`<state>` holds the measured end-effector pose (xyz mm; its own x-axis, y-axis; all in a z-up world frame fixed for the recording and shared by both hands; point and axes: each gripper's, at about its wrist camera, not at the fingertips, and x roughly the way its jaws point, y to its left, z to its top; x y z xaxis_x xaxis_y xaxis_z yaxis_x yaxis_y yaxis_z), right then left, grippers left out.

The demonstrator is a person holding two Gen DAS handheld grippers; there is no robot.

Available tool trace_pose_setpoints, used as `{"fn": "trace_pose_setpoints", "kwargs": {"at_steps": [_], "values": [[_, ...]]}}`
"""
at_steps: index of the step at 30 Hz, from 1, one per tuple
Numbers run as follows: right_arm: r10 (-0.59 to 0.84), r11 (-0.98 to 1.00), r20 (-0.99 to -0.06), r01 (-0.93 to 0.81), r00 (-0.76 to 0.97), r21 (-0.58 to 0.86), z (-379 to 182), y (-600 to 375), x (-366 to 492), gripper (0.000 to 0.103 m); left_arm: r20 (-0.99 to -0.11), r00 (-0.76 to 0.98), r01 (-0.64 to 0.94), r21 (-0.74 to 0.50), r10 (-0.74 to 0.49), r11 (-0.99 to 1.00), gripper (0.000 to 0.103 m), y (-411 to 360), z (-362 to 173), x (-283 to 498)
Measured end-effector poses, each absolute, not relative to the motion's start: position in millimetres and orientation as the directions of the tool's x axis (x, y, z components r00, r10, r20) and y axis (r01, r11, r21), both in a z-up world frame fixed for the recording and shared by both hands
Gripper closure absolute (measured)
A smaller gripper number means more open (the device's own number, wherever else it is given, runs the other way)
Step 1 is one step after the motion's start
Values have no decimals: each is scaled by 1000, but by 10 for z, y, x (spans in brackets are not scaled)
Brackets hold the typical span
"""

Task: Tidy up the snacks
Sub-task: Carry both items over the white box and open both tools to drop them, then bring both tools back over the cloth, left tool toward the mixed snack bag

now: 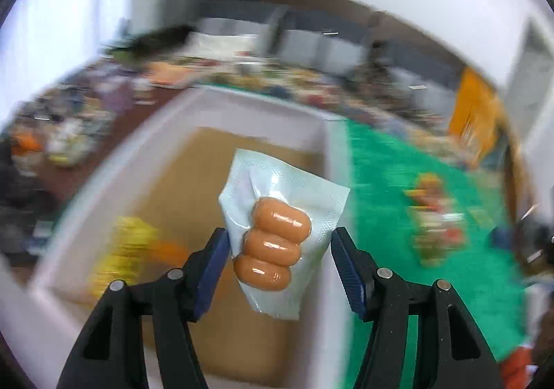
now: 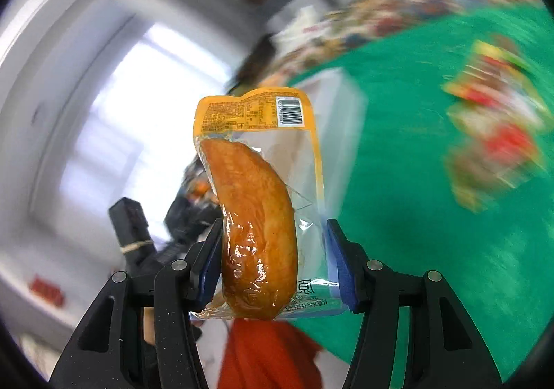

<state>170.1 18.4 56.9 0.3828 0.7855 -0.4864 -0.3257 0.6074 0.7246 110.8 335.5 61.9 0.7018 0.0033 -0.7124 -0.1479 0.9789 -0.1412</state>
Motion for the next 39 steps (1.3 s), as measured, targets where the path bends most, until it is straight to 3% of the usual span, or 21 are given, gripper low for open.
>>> {"fn": "trace_pose_setpoints", "kwargs": {"at_steps": [3, 9, 14, 17, 20, 23, 26, 35, 39], "values": [[771, 636, -533, -393, 349, 664, 671, 1056, 1945, 33, -742, 652, -274, -41, 154, 961, 18, 3714, 460, 1052], [714, 695, -607, -459, 350, 553, 662, 1740, 2009, 33, -755, 616, -349, -3, 227, 937, 7, 3844, 291, 830], [557, 812, -648, -505, 520, 292, 494, 1217, 1716, 34, -754, 637, -265, -21, 159, 964, 7, 3374, 278, 798], [336, 910, -710, -409, 619, 74, 5, 565, 1513, 34, -751, 657, -155, -51, 65, 987, 7, 2840, 303, 837], [143, 964, -782, -263, 606, -27, -548, -207, 1458, 35, -751, 659, -33, -87, -44, 996, 1, 2217, 268, 867], [-5, 994, -809, -83, 588, -67, -899, -1040, 1271, 35, -775, 615, 83, -120, -146, 989, 0, 1596, 66, 942], [-108, 994, -804, 64, 584, -87, -1057, -1682, 1111, 35, -826, 540, 154, -94, -164, 984, 0, 1083, -330, 1105], [-108, 987, -781, 159, 615, -11, -1171, -2166, 987, 32, -860, 507, 198, 51, -58, 979, 0, 620, -1097, 1665], [-111, 987, -771, 163, 627, -10, -1184, -2148, 995, 31, -837, 537, 180, -8, -105, 984, 0, 689, -1178, 1694]]}}
